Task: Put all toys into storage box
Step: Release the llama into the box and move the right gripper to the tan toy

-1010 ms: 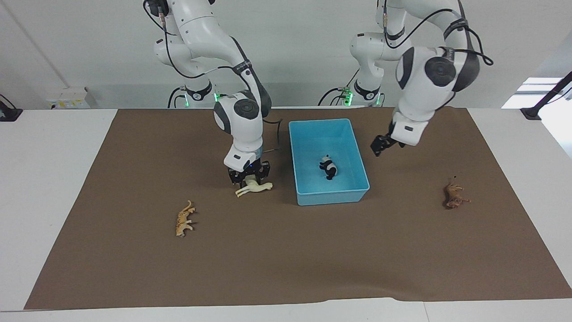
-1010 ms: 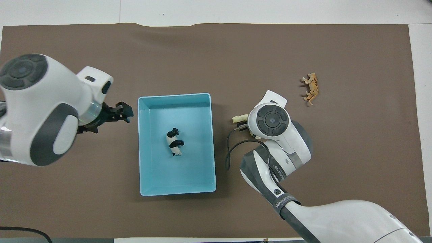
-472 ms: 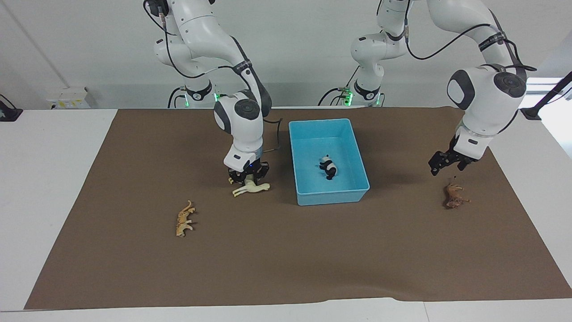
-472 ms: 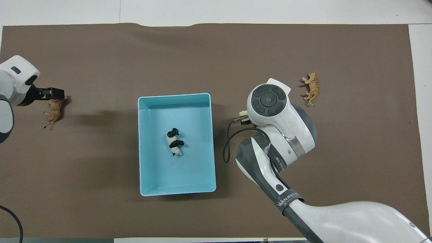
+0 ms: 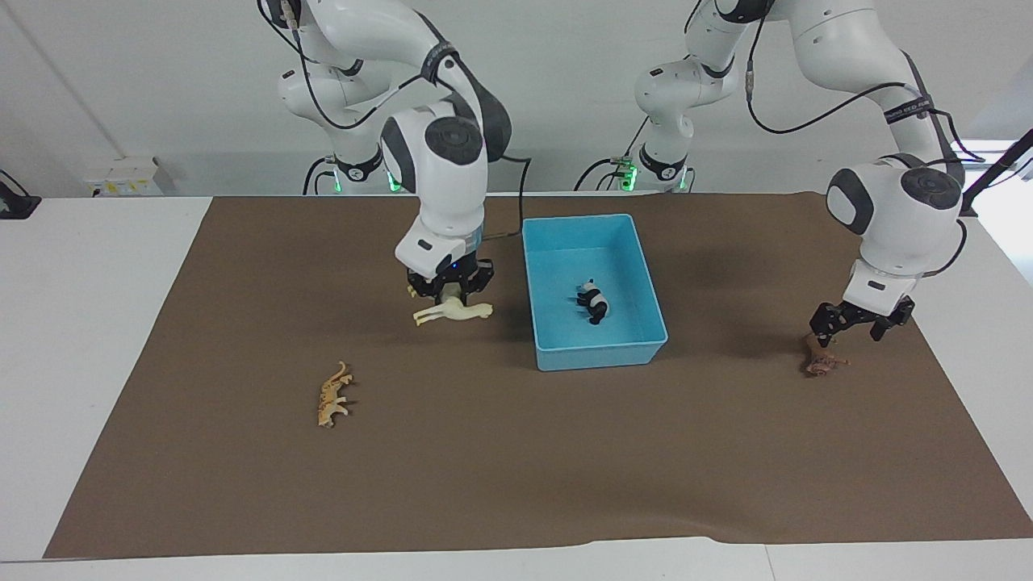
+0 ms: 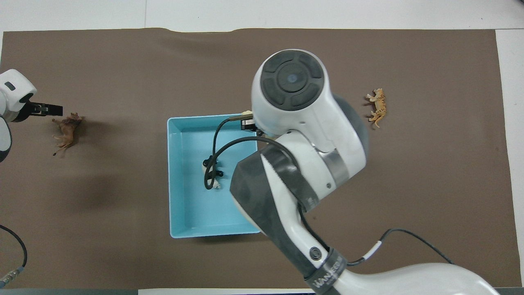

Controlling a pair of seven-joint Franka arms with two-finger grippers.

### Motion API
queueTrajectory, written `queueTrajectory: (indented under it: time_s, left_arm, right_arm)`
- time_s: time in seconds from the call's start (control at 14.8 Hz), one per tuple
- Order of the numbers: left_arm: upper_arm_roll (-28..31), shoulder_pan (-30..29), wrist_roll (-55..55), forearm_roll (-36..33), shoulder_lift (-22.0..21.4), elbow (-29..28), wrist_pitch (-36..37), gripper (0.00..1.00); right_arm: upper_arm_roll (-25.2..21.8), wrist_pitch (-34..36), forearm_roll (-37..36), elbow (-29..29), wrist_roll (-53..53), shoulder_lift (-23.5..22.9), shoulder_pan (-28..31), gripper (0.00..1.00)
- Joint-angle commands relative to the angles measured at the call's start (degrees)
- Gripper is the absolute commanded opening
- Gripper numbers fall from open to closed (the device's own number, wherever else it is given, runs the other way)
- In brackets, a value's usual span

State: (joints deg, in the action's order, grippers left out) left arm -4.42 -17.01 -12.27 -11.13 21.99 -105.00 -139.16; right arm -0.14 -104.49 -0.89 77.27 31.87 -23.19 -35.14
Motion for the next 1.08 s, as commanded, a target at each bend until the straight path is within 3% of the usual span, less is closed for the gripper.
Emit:
queueTrajectory:
  time_s: [0.0,0.27,0.34,0.74,1.01]
  left_arm:
    - [-0.8,-0.3,-0.6,-1.0,0.6,0.2,-0.3,1.0]
    - [-0.9,0.5,-0.6,-1.0,0.2,-1.9,0.4,1.0]
    - [-0.9,0.4,-0.6,-1.1,0.2,-2.0,0.4,1.0]
    - [-0.8,0.4,-2.1,-1.0,-1.1,-7.2,-1.7,1.0]
    - [-0.8,0.4,-2.1,-1.1,-1.2,-10.3,-5.6,1.0]
  right_arm:
    - [-0.4,-4.6,-0.1,-4.6,6.0,-7.6,-5.8,0.0]
    - [-0.4,-9.0,-1.7,-2.9,9.0,-11.0,-8.5,0.0]
    - [-0.5,-8.5,-2.0,-2.7,9.0,-10.9,-8.5,0.99]
    - [-2.0,-2.1,-1.7,-4.7,9.0,-9.2,-6.7,1.0]
    - [-2.8,0.3,-1.9,-4.3,4.3,-6.4,4.1,1.0]
